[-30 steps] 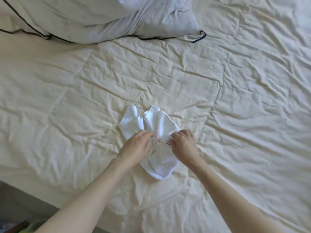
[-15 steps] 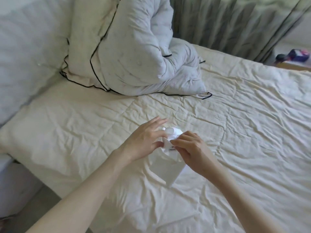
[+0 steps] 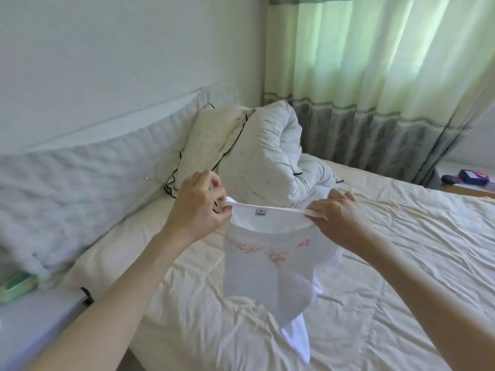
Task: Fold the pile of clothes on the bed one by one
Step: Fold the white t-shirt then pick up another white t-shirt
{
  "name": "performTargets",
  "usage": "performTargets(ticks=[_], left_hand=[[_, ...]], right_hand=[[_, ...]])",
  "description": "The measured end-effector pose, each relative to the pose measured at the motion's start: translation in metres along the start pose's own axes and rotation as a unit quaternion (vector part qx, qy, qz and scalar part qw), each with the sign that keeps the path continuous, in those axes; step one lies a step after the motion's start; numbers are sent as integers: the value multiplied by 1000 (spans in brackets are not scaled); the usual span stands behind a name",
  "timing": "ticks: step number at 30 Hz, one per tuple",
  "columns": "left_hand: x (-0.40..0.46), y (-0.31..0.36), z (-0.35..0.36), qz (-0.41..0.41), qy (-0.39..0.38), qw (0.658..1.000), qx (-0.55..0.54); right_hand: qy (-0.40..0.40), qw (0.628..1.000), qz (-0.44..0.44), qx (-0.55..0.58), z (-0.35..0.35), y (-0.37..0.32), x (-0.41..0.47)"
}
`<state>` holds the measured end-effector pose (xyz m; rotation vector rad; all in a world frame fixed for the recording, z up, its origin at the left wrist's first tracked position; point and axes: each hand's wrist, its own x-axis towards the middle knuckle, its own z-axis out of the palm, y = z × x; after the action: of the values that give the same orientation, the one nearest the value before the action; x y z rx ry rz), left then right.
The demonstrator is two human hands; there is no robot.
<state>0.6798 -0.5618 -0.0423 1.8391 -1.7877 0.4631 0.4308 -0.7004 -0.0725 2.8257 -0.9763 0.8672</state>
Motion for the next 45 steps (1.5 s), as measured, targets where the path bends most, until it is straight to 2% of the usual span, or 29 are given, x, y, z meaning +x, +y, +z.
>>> performTargets(ticks=[3, 5, 7, 9, 11, 13, 15, 17, 19, 21, 23, 24, 26, 28, 29, 30, 33, 34, 37, 41, 43, 45], left_hand=[[-9, -17, -23, -32, -15, 999, -10], [-19, -29, -34, -113, -25, 992, -51], [-31, -38, -41, -189, -38, 978, -82], [-45, -44, -44, -232, -61, 965, -103], [-57, -46, -46, -269, -102, 945, -157], [-63, -50, -53, -319, -134, 902, -259], [-65, -56, -64, -345, -107, 874, -323], [-68, -61, -71, -349, -46, 877, -327], [-74, -64, -73, -357, -34, 884, -301], [-86, -68, -68, -381, -82, 872, -296], [-97, -73, -64, -392, -140, 859, -298], [-100, -74, -66, -382, -164, 860, -295], [-105, -76, -73, -348, -189, 864, -309], [-107, -79, -83, -322, -210, 849, -363], [-108, -82, -88, -309, -228, 836, -391], [-109, -84, -92, -299, -248, 825, -409], [-118, -90, -91, -286, -279, 816, -418], [-122, -92, -87, -291, -264, 823, -411], [-126, -94, -72, -326, -156, 851, -382], [-135, -86, -56, -327, -50, 891, -311], [-152, -77, -45, -335, -39, 902, -270], [-175, -68, -33, -346, -62, 903, -245]], right_hand=[[-6, 998, 37, 57, -13, -24, 21], [-13, 992, 44, 115, -20, -36, 28], [-24, 992, 32, 117, -23, -47, 31], [-68, 992, 13, 108, -21, -57, 31], [-139, 984, 6, 107, -17, -67, 31], [-181, 978, -6, 101, -16, -73, 33], [-152, 981, -10, 117, -22, -77, 37], [-60, 984, 2, 165, -28, -84, 41], [-7, 980, 20, 199, -29, -92, 44], [-92, 979, 38, 181, -23, -100, 41], [-238, 952, 56, 184, -17, -98, 36], [-286, 934, 71, 201, -17, -96, 34], [-322, 891, 108, 300, -22, -92, 31], [-343, 822, 153, 429, -24, -84, 29], [-346, 800, 164, 462, -23, -80, 27], [-339, 799, 168, 467, -23, -79, 25], [-256, 861, 176, 402, -12, -77, 19], [-228, 869, 187, 397, -9, -78, 17], [-149, 890, 183, 389, -1, -82, 11], [-85, 914, 168, 359, 11, -90, -6], [-74, 920, 189, 336, 21, -89, -23], [-74, 936, 189, 287, 31, -86, -46]])
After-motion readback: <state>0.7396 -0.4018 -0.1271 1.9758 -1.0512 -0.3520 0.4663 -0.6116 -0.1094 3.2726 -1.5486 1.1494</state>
